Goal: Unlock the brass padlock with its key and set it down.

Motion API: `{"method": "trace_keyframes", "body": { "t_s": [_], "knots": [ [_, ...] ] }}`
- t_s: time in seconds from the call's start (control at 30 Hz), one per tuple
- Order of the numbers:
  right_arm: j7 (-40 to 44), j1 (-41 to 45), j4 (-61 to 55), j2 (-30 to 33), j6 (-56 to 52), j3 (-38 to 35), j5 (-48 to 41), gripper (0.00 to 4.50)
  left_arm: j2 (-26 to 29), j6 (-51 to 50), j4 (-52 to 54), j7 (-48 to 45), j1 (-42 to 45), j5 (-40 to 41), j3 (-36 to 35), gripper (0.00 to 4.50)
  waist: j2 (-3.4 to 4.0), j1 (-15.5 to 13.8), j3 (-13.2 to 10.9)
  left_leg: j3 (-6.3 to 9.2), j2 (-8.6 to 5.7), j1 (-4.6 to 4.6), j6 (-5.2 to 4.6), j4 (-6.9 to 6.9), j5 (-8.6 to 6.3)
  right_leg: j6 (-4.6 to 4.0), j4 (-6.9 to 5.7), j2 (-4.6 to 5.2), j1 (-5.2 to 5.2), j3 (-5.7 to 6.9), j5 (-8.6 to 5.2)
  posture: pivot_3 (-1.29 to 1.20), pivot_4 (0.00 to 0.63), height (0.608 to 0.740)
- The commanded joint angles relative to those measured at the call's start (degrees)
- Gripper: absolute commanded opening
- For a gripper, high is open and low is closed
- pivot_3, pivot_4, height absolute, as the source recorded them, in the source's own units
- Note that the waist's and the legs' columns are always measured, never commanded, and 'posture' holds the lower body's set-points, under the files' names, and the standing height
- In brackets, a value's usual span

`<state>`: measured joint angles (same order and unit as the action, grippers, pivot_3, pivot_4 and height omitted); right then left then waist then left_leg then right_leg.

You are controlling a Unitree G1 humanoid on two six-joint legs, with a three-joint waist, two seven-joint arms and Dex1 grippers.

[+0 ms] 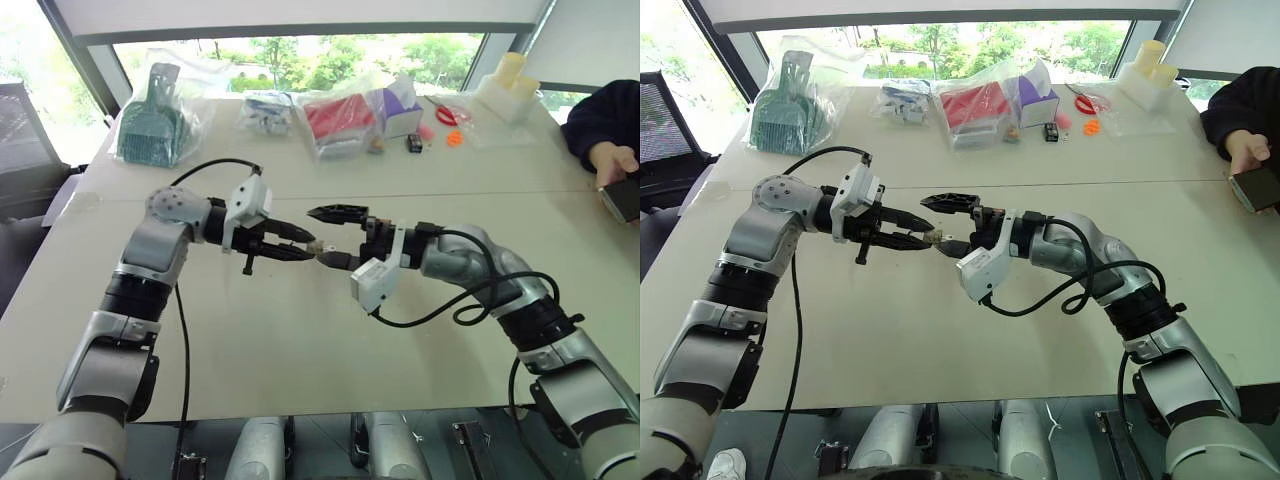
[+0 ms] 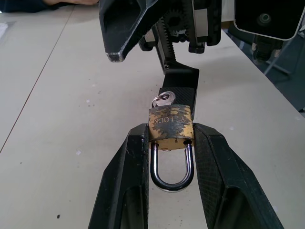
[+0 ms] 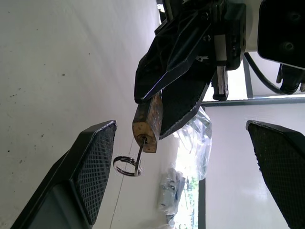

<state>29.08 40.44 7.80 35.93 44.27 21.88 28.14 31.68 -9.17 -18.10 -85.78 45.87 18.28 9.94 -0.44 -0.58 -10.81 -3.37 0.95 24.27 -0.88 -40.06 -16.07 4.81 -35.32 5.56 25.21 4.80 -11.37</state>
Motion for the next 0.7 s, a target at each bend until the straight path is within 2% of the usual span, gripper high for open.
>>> {"method": "trace_keyframes", "body": {
  "t_s": [0.03, 0.4, 0.5, 0.7],
  "knots": [
    [-1.4, 1.2, -0.4, -0.2, 1.1, -1.6, 0.2, 4.45, 0.0, 0.8, 0.4, -0.1, 1.5, 0.9, -1.7, 0.75, 0.0, 0.0, 0.0, 0.0, 0.0, 0.0, 0.0, 0.0, 0.0, 0.0, 0.0, 0.0, 0.0, 0.0, 0.0, 0.0, 0.15, 0.74],
    [0.5, 0.9, -0.3, -0.2, -1.2, -1.4, -1.4, 4.45, 0.0, 1.1, 0.2, 0.4, 1.3, 0.8, -1.9, 0.75, 0.0, 0.0, 0.0, 0.0, 0.0, 0.0, 0.0, 0.0, 0.0, 0.0, 0.0, 0.0, 0.0, 0.0, 0.0, 0.0, 0.15, 0.74],
    [0.1, 0.9, -0.5, 0.0, -0.1, -1.6, -1.2, 3.6, 0.0, 1.1, 0.1, 0.6, 1.3, 0.8, -1.9, 0.75, 0.0, 0.0, 0.0, 0.0, 0.0, 0.0, 0.0, 0.0, 0.0, 0.0, 0.0, 0.0, 0.0, 0.0, 0.0, 0.0, 0.15, 0.74],
    [0.6, 0.8, -0.3, 0.0, -0.2, -1.8, -1.6, 0.52, 0.1, 1.4, -0.2, 0.8, 1.4, 0.8, -2.1, 0.75, 0.0, 0.0, 0.0, 0.01, 0.0, 0.0, 0.0, 0.0, 0.0, 0.0, 0.0, 0.0, 0.0, 0.0, 0.0, 0.0, 0.15, 0.74]
  ]
}}
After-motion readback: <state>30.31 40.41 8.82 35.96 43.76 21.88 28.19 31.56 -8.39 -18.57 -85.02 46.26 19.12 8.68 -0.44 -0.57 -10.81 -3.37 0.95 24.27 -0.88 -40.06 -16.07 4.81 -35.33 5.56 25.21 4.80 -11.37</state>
